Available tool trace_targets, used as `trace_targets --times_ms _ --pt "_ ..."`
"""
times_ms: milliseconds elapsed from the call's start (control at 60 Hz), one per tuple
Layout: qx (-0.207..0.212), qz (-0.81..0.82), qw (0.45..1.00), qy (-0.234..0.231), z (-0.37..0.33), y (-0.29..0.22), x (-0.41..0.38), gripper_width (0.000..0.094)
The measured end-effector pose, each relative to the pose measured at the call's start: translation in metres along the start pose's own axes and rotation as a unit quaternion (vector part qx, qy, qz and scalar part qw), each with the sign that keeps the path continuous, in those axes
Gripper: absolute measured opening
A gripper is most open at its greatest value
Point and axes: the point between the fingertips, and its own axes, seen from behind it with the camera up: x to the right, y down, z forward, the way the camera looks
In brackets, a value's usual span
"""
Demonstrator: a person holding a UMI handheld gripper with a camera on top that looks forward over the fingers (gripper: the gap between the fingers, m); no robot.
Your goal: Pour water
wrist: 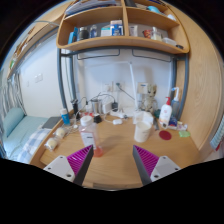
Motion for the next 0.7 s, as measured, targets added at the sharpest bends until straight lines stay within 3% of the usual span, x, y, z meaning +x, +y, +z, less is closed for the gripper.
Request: trace_targets --times_ms 167,600,650,700 --pt "0.021 0.017 0.999 -0.026 0.041 0.033 -0.053 0.0837" --pt "0.098 0.008 0.994 -0.038 0.149 0.009 -0.088 0.0840" --pt "0.106 0.003 0.994 -0.026 0.158 0.006 -0.085 0.0807" --pt "0.109 -0.009 0.994 -0.018 0.165 0.008 -0.084 0.0706"
